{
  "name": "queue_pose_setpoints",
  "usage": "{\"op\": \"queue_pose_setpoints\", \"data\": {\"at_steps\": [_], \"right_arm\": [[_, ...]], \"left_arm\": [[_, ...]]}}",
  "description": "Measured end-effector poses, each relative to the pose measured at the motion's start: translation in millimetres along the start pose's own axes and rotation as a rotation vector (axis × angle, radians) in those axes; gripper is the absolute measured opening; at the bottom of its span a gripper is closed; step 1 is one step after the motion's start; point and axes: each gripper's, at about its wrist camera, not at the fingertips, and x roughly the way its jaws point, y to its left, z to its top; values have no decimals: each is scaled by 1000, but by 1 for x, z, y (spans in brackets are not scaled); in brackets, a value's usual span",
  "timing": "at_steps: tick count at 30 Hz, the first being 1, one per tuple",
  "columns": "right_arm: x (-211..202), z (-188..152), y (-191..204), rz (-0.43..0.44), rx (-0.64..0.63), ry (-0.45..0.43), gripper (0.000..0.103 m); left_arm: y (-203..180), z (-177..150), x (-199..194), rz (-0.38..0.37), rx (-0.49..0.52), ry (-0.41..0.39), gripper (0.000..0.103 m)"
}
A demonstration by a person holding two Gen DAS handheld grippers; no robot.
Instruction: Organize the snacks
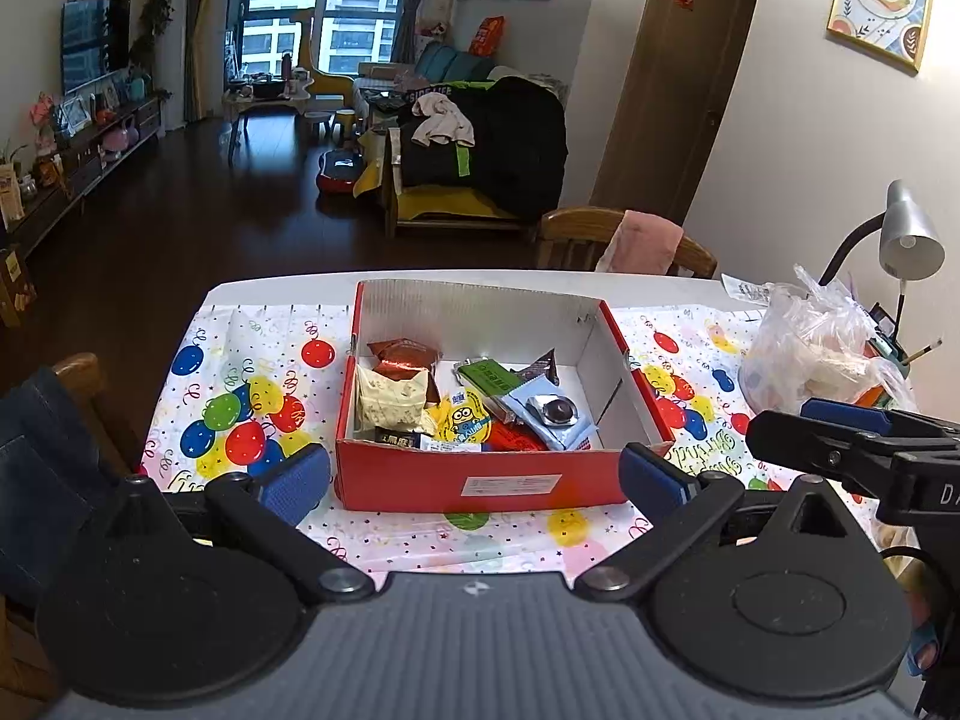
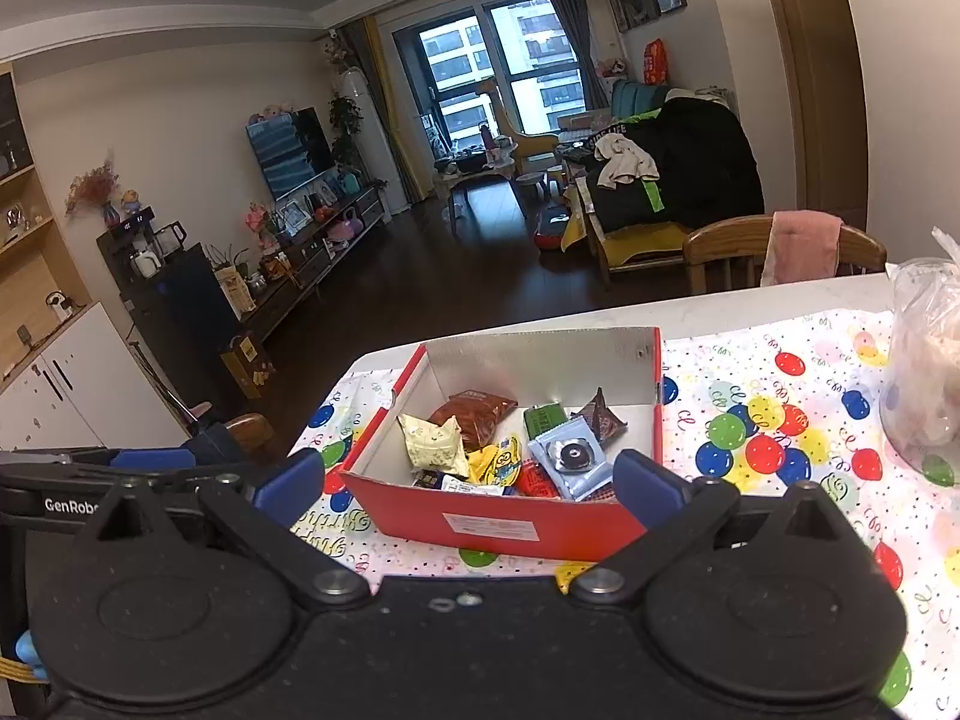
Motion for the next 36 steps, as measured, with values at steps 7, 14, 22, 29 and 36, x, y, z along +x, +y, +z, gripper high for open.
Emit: {"op": "queue_pose_setpoints", "data": {"at_steps": [7, 14, 22, 29, 36], "right_arm": [[0, -1, 0, 7, -2, 4, 103], [0, -2, 0, 12, -5, 3, 103], [2, -3, 3, 14, -8, 9, 103], [2, -3, 4, 13, -8, 11, 103], [4, -4, 7, 17, -12, 1, 103]], "left_arm": [[-8, -1, -3, 5, 9, -17, 103], [-9, -2, -4, 20, -4, -20, 103], [-7, -4, -4, 29, -16, -16, 103], [-5, -5, -4, 31, -20, -16, 103], [-4, -6, -6, 49, -32, -38, 103]]}}
